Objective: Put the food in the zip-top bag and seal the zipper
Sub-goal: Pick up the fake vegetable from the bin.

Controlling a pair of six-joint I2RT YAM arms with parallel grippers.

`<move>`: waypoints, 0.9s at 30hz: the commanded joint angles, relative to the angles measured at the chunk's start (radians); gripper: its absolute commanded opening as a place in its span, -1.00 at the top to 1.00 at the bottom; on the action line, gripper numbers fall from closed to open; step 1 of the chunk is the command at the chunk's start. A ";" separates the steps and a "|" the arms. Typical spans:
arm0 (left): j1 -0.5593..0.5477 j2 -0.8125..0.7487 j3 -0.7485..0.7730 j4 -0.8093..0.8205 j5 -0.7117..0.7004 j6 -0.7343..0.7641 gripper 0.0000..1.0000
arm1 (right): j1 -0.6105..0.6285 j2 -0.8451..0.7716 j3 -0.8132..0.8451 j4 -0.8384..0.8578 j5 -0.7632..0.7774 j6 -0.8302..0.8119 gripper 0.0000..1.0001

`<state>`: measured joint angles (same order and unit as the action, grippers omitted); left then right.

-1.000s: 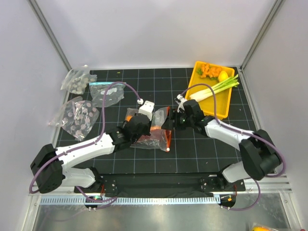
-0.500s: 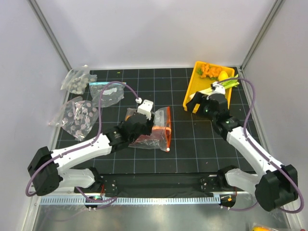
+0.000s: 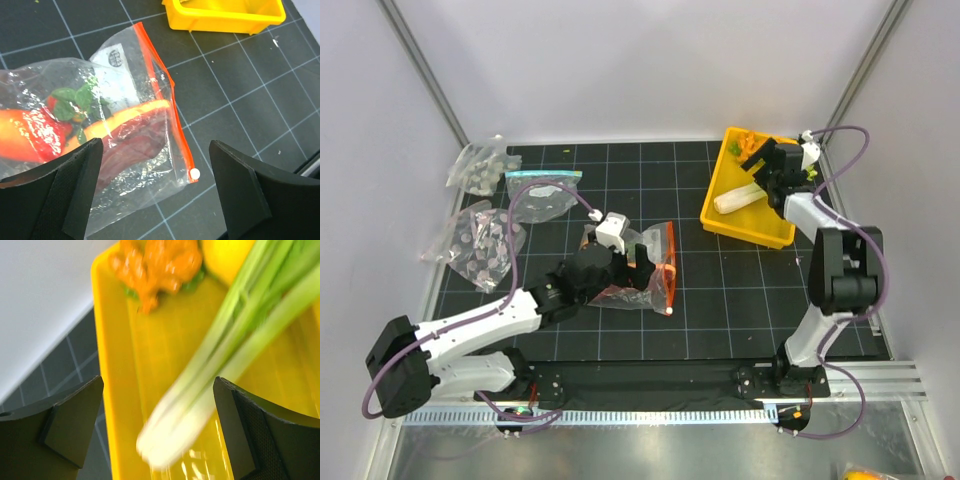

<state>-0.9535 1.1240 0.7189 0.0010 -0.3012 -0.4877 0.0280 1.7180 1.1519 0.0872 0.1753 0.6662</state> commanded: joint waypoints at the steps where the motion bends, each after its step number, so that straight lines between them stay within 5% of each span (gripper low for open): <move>1: 0.002 -0.030 -0.016 0.093 0.025 -0.052 -0.83 | -0.049 0.156 0.156 0.166 0.040 0.027 -0.99; 3: 0.002 -0.038 -0.022 0.105 0.037 -0.055 -0.99 | -0.066 0.224 0.271 0.166 0.055 0.026 -0.99; 10: -0.001 -0.078 -0.047 0.128 0.065 -0.066 -0.99 | -0.082 0.458 0.509 0.140 0.154 0.052 -0.99; 20: -0.001 -0.059 -0.042 0.126 0.070 -0.065 -0.99 | -0.091 0.627 0.654 0.072 0.217 0.093 -0.99; 27: -0.001 -0.049 -0.042 0.128 0.062 -0.063 -1.00 | -0.105 0.718 0.691 0.173 0.109 0.104 -0.95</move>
<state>-0.9535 1.0695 0.6743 0.0761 -0.2401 -0.5438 -0.0555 2.4020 1.8259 0.1875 0.2993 0.7532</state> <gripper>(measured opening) 0.996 0.988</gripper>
